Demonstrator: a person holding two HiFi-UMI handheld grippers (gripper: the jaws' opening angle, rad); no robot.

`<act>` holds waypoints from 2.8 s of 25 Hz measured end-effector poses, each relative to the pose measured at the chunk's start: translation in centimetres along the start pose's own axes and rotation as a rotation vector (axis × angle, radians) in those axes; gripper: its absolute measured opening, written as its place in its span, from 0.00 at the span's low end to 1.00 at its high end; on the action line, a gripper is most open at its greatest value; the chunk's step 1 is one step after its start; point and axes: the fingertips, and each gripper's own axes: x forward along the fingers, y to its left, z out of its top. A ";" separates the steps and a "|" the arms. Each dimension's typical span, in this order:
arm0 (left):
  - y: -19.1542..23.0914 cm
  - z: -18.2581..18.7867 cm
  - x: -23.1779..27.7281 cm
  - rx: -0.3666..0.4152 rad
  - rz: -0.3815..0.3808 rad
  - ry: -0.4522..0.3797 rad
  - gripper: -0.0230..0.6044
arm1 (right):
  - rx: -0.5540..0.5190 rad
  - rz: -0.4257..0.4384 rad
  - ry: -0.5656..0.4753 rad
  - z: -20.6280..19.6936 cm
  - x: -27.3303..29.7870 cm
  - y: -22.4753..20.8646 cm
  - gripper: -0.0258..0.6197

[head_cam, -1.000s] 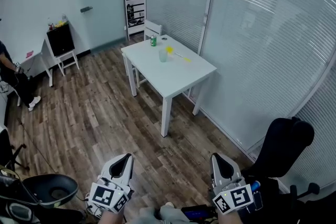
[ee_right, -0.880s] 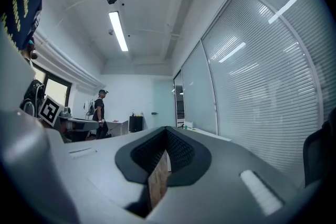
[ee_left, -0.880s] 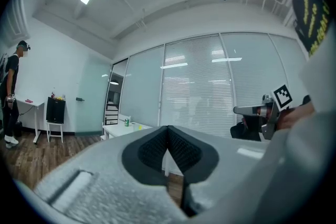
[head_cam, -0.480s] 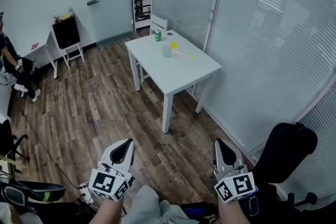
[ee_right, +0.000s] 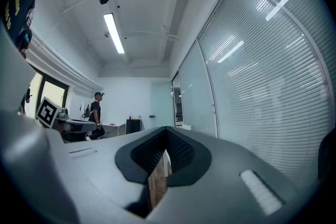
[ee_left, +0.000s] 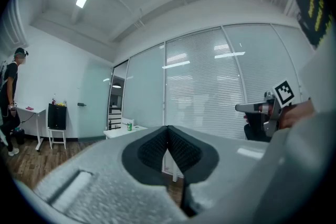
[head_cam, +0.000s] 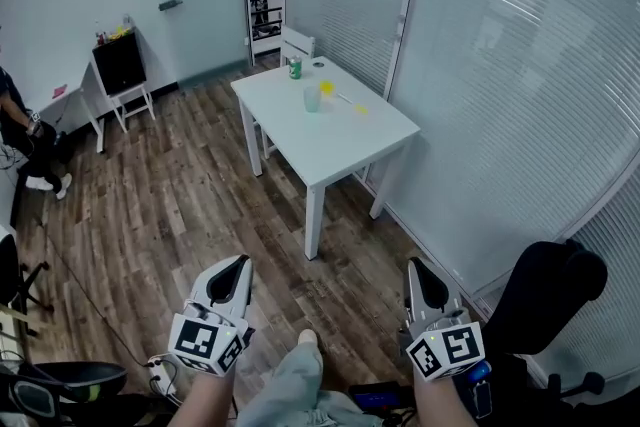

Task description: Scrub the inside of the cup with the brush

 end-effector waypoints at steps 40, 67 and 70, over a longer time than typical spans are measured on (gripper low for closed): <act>13.1 1.7 28.4 -0.011 -0.015 -0.028 0.04 | -0.041 -0.076 0.007 -0.2 24.5 -14.1 0.05; 11.8 1.3 40.3 -0.015 0.197 -0.024 0.04 | -0.050 0.127 0.012 -0.2 35.8 -26.3 0.05; 10.9 1.8 41.5 -0.013 0.224 -0.033 0.04 | -0.054 0.154 0.007 0.3 36.4 -28.0 0.05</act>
